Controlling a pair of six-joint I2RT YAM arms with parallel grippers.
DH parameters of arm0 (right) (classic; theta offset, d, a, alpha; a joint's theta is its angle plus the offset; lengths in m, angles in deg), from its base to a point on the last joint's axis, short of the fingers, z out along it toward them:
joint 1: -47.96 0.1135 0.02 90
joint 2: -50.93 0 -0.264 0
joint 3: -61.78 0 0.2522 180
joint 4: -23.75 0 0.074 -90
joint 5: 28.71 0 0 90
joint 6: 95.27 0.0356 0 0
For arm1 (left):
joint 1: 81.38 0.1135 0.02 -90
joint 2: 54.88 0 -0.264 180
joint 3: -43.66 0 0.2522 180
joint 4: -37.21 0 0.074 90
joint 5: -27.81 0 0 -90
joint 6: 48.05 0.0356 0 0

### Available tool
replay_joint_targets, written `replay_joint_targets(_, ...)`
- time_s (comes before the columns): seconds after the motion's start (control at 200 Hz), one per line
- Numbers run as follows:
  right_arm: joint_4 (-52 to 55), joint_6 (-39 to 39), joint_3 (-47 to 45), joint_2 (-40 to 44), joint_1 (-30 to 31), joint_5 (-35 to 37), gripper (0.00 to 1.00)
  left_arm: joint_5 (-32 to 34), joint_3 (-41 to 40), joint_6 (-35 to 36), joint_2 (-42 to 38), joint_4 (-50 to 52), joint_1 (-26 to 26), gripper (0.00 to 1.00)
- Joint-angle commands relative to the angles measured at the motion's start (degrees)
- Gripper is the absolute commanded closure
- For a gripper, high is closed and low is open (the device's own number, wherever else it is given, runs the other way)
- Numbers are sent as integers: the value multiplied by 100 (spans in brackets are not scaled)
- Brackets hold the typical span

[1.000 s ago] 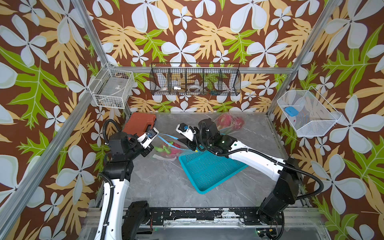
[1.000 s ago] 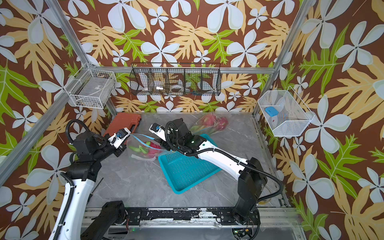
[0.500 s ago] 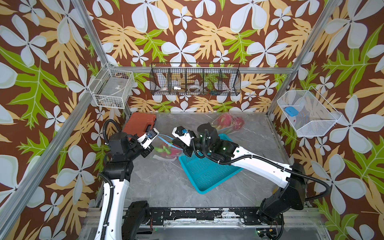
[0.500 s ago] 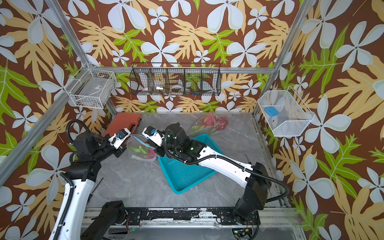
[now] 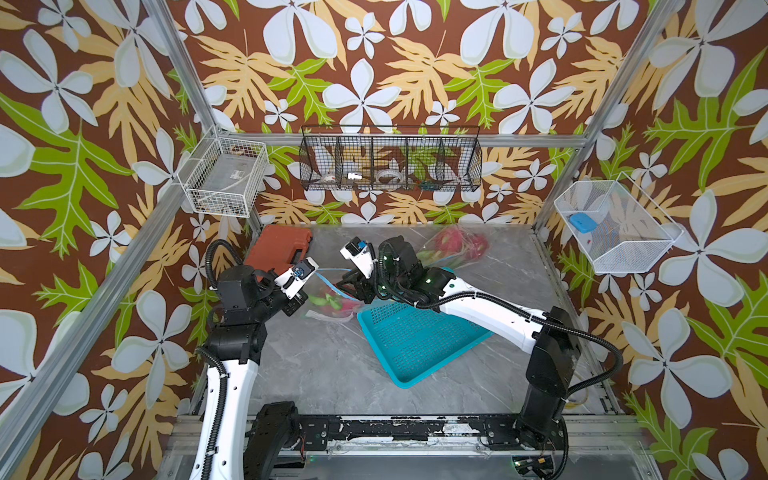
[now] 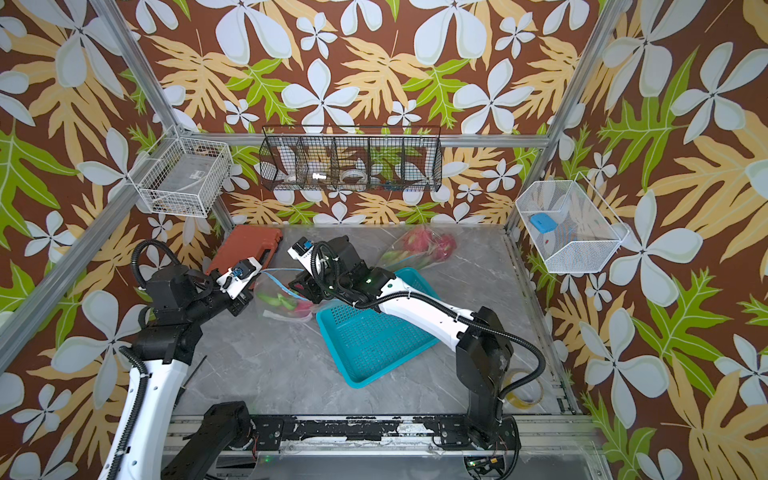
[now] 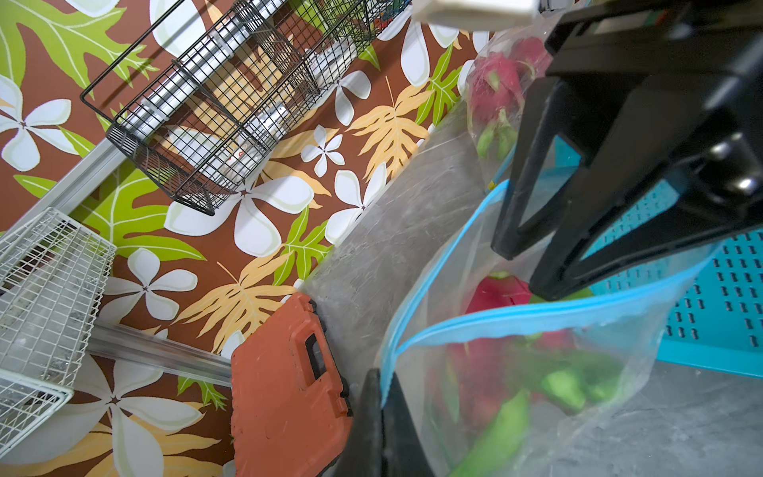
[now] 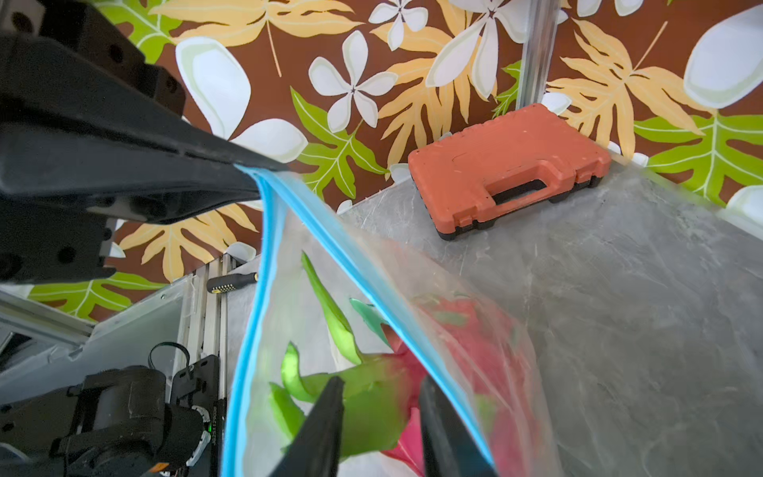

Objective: Open the zip-top bag and take out the dragon fruit
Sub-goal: Open the zipper of the food storage bag at the center of the board.

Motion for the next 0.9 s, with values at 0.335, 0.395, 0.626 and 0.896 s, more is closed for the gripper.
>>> replay_joint_targets(0.335,-254,-211,10,-323,261,560,45,-221,-26,-48,-20,30,-2,100)
replay_joint_targets(0.395,-217,-271,83,-440,288,443,44,-241,-59,-45,-28,34,-4,100)
replay_joint_targets(0.626,-324,-670,-217,-325,436,-18,42,-275,-179,-1,-15,34,-3,100)
replay_joint_targets(0.896,-75,-1092,-608,140,439,525,41,-320,-155,-30,-54,63,0,100)
